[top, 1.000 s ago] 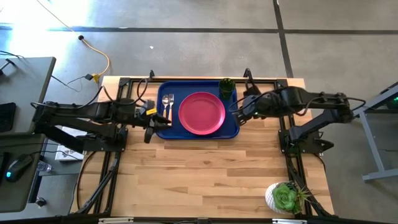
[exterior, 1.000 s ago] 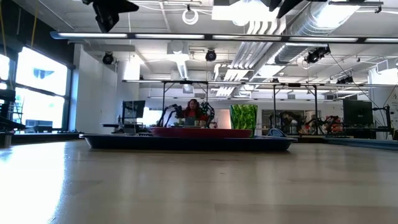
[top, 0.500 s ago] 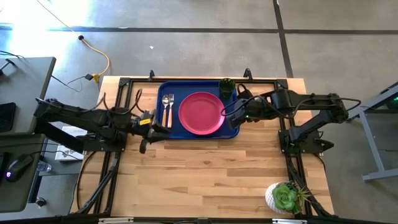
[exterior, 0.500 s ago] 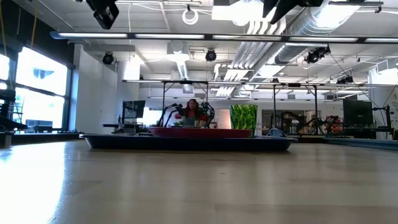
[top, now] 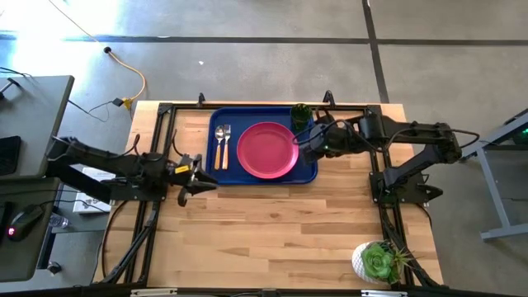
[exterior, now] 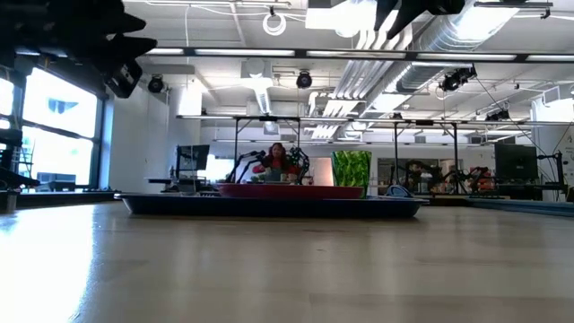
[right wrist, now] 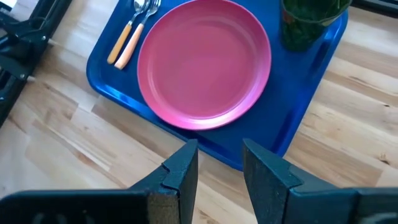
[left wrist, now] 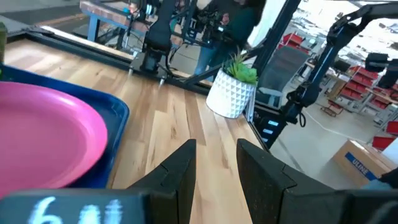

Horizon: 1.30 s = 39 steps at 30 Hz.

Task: Pick and place plate/cup/fork/spoon on tray
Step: Return to Home Position

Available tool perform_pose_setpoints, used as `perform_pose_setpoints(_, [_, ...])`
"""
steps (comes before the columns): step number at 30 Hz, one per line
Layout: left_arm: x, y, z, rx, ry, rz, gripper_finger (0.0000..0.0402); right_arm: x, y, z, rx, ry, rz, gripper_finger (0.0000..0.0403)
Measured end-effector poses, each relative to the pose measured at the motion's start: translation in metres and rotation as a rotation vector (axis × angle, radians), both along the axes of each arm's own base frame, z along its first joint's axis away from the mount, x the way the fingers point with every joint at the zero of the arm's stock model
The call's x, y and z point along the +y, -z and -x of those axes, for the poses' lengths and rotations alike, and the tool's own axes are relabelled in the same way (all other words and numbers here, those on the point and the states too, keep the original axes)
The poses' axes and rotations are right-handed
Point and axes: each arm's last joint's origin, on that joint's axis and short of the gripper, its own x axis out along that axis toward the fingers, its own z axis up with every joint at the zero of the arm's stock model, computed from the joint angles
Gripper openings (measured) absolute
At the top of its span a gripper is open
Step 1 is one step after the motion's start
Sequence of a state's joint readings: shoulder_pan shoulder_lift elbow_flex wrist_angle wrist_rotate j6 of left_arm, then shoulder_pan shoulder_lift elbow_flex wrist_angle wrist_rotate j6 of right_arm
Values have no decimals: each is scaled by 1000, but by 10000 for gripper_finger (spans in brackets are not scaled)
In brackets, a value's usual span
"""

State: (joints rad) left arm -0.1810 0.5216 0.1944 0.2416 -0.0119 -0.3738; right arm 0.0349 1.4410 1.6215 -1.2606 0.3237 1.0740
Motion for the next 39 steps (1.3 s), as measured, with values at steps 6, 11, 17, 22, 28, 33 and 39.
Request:
perform_pose_setpoints(6, [2,13,11,-42,5,-60,103,-5,0,0,-7,28,-9,114])
perform_pose_setpoints(11, [3,23,18,-67,6,-88,103,-11,0,0,-12,61,-24,114])
perform_pose_setpoints(17, [4,36,24,-96,7,-131,103,-26,0,1,1,59,-54,114])
perform_pose_setpoints(22, [5,36,27,-112,7,-173,103,-41,1,3,16,59,-52,114])
perform_pose_setpoints(28, [6,33,29,-157,5,-222,103,-59,1,6,33,44,-56,114])
perform_pose_setpoints(33, [5,32,31,-175,29,-217,103,-70,1,9,46,40,-39,114])
perform_pose_setpoints(39, [8,27,34,-218,-7,-195,103,-81,1,12,48,34,-29,114])
